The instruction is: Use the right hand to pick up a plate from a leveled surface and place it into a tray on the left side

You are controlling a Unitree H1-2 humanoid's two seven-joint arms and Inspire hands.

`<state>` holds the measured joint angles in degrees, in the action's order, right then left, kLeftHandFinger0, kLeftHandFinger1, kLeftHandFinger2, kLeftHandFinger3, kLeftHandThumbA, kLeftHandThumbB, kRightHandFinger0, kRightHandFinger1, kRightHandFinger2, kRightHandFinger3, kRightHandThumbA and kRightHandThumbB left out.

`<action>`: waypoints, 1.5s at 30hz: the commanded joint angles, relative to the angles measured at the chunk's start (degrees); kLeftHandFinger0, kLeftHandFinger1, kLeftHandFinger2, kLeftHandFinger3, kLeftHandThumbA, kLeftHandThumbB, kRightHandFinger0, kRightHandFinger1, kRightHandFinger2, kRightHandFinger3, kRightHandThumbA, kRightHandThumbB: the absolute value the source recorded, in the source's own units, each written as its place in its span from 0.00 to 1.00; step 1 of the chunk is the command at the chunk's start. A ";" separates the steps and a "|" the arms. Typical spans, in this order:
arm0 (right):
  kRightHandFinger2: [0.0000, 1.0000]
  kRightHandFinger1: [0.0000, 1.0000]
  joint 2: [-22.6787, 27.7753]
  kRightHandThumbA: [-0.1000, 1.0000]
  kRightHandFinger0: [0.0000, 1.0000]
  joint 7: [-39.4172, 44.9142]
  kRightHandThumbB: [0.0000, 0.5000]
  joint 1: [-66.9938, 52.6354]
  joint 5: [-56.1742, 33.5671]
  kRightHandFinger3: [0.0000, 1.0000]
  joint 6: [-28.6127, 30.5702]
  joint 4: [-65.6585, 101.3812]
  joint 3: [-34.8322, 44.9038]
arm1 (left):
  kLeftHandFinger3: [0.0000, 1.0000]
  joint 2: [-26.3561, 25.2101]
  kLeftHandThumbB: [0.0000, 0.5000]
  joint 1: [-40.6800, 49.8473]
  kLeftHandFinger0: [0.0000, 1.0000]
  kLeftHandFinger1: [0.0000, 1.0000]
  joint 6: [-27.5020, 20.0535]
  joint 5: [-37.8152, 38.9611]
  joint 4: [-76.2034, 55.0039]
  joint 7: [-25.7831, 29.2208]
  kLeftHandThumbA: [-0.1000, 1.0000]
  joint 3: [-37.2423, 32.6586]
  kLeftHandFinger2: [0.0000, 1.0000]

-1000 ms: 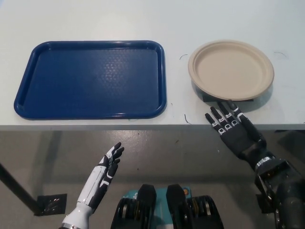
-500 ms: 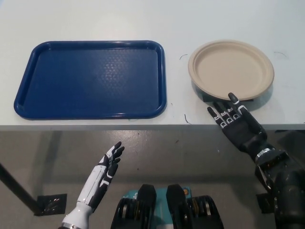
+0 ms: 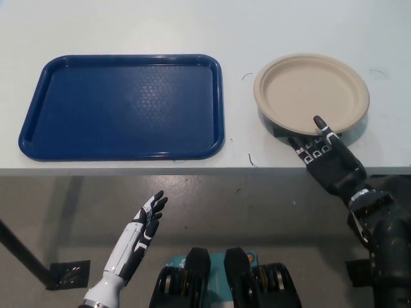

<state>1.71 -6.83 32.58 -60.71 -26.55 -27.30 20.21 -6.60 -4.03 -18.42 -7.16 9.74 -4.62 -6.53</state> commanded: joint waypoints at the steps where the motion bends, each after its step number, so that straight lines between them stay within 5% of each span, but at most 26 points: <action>1: 0.37 0.03 -1.08 0.01 0.00 -12.39 0.12 5.30 5.95 0.62 2.09 -0.85 2.77 | 1.00 -0.52 0.37 -0.93 1.00 1.00 -1.65 0.74 -1.44 -0.58 1.00 0.18 1.00; 2: 0.41 0.06 -1.34 0.00 0.00 -12.55 0.08 5.21 6.22 0.89 2.13 -0.48 2.86 | 1.00 -0.54 0.37 -0.95 1.00 1.00 -1.74 0.43 -1.42 -0.44 1.00 0.16 1.00; 4: 0.49 0.07 -1.77 0.00 0.00 -12.82 0.01 4.96 7.18 1.00 1.68 0.75 2.59 | 1.00 -0.56 0.35 -1.15 1.00 1.00 -2.29 0.14 -1.13 -0.21 1.00 0.20 1.00; 7: 0.58 0.07 -2.34 0.00 0.00 -13.22 0.00 4.83 7.27 1.00 0.40 2.18 2.98 | 1.00 -0.51 0.39 -1.32 1.00 1.00 -1.89 0.37 -1.09 -0.25 1.00 0.31 1.00; 9: 0.60 0.09 -2.51 0.00 0.00 -13.33 0.00 4.85 7.31 0.88 0.05 2.19 3.27 | 1.00 -0.52 0.40 -1.25 1.00 1.00 -1.46 0.49 -1.32 -0.40 1.00 0.30 1.00; 11: 0.62 0.11 -2.91 0.00 0.00 -13.91 0.00 4.78 7.28 1.00 -0.27 2.83 3.64 | 1.00 -0.54 0.40 -1.27 1.00 1.00 -1.43 0.65 -1.16 -0.48 1.00 0.34 1.00; 16: 0.63 0.13 -3.27 0.00 0.00 -14.77 0.00 4.34 7.23 1.00 -0.38 4.43 3.22 | 1.00 -0.50 0.40 -1.48 1.00 1.00 -1.63 0.49 -1.07 -0.42 1.00 0.35 1.00; 18: 0.62 0.12 -3.25 0.00 0.00 -14.22 0.00 3.69 6.96 0.95 -0.38 5.52 2.50 | 1.00 -0.37 0.38 -1.64 1.00 1.00 -1.89 0.78 -0.92 -0.43 1.00 0.39 1.00; 20: 0.62 0.12 -3.45 0.00 0.00 -14.15 0.00 2.66 7.32 0.74 -0.38 7.67 1.33 | 1.00 -0.46 0.39 -1.68 1.00 1.00 -1.88 0.73 -0.94 -0.53 1.00 0.34 1.00; 23: 0.60 0.13 -3.88 0.00 0.00 -14.80 0.00 0.26 6.87 0.72 -0.38 13.54 -1.50 | 1.00 -0.48 0.41 -1.72 1.00 1.00 -1.61 0.45 -0.85 -0.43 1.00 0.33 1.00; 24: 0.59 0.13 -3.68 0.00 0.00 -14.78 0.00 -0.30 6.43 0.58 -0.38 15.54 -3.07 | 1.00 -0.66 0.40 -1.90 1.00 1.00 -1.35 0.23 -0.99 -0.38 1.00 0.42 1.00; 25: 0.60 0.17 -3.66 0.00 0.00 -15.07 0.00 -1.06 6.12 0.67 -0.38 18.06 -4.43 | 1.00 -0.72 0.39 -1.98 1.00 1.00 -1.34 0.28 -1.04 -0.40 1.00 0.47 1.00; 26: 0.61 0.20 -3.81 0.00 0.00 -15.85 0.00 -2.08 5.89 0.94 -0.38 21.83 -6.12 | 1.00 -0.74 0.39 -2.05 1.00 1.00 -1.46 0.35 -1.00 -0.38 1.00 0.52 1.00; 27: 0.61 0.19 -3.75 0.00 0.00 -16.59 0.00 -2.60 5.60 1.00 -0.38 23.81 -7.22 | 1.00 -0.77 0.39 -2.07 1.00 1.00 -1.47 0.13 -0.99 -0.29 1.00 0.53 1.00; 35: 0.64 0.27 -0.59 0.00 0.00 -20.90 0.00 -5.64 2.86 1.00 -0.38 43.09 -19.67 | 1.00 -0.73 0.39 -1.85 1.00 1.00 -1.28 0.59 -1.19 -0.56 1.00 0.53 1.00; 45: 0.70 0.37 0.19 0.00 0.00 -22.33 0.00 -1.37 5.72 0.97 -0.38 42.04 -27.12 | 1.00 -0.83 0.39 -2.18 1.00 1.00 -1.00 0.57 -1.17 -0.76 1.00 0.48 1.00</action>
<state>2.12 -27.59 26.82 -55.44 -26.78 15.32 -4.95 -6.64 -5.04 -18.38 -7.13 9.81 -4.76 -6.26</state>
